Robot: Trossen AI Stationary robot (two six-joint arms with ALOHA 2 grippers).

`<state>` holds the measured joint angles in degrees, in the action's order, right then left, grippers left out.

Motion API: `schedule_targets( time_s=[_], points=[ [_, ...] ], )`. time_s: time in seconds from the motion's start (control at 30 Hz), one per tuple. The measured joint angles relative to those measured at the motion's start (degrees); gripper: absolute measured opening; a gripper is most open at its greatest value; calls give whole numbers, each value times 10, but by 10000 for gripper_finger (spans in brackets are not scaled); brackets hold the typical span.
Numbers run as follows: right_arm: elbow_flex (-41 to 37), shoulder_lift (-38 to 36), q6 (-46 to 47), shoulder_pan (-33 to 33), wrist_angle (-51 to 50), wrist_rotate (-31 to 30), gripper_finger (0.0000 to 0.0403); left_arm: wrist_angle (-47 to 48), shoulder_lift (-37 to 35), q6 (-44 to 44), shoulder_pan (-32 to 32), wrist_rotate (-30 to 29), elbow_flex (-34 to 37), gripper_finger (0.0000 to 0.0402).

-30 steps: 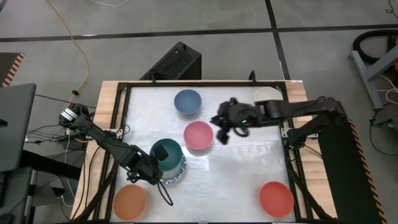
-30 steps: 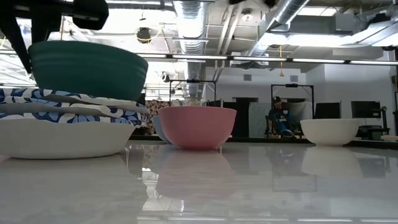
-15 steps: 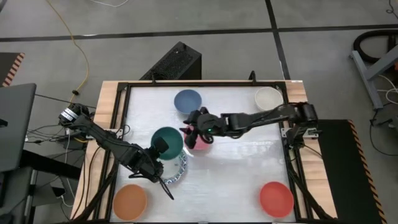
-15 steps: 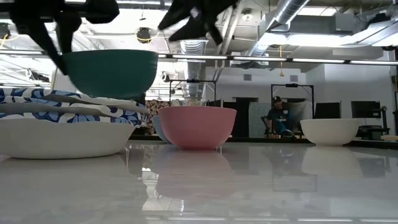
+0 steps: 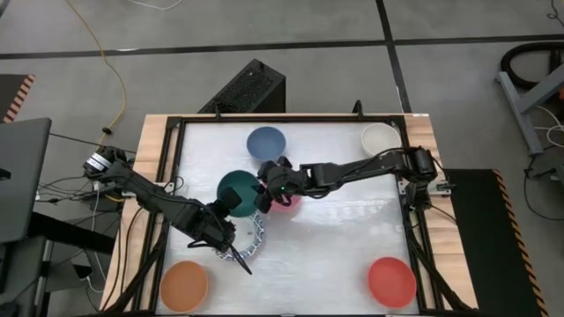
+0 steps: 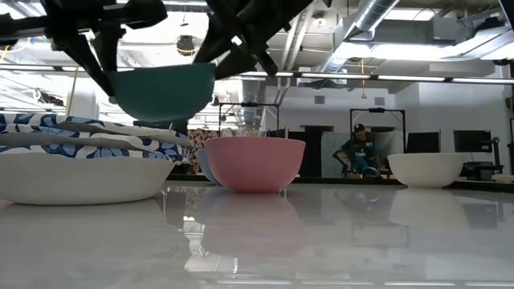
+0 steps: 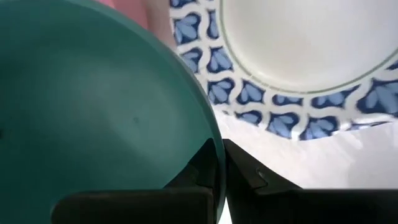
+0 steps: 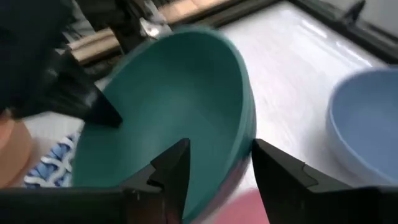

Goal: Nest bowls inside each other
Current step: Stack the green bowl on top of the patterned white paper bowl

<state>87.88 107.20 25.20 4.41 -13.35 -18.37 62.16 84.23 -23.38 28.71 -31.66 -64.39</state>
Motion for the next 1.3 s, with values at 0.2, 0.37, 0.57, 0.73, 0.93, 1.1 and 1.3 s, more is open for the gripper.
schedule_targets(
  time_s=[0.2,0.37,0.57,0.73,0.93,1.1,1.3],
  points=[
    [0,-1,24,-11,-31,22,166,-6,0,-26,0,-18,0,0],
    [0,-1,47,-12,-45,28,105,-28,0,-32,-10,-18,0,3],
    [-1,0,50,-14,-75,29,13,-96,0,-29,-21,-5,-18,45],
    [-1,0,56,-18,-83,48,12,-103,0,3,-23,-1,-46,98],
    [-1,0,48,-24,-88,82,6,-60,-2,119,-27,53,-62,158],
    [-1,0,45,-31,-84,103,6,-58,-8,178,-30,79,-62,198],
    [-1,0,45,-30,-85,101,6,-34,-48,267,-39,85,-80,223]
  ],
)
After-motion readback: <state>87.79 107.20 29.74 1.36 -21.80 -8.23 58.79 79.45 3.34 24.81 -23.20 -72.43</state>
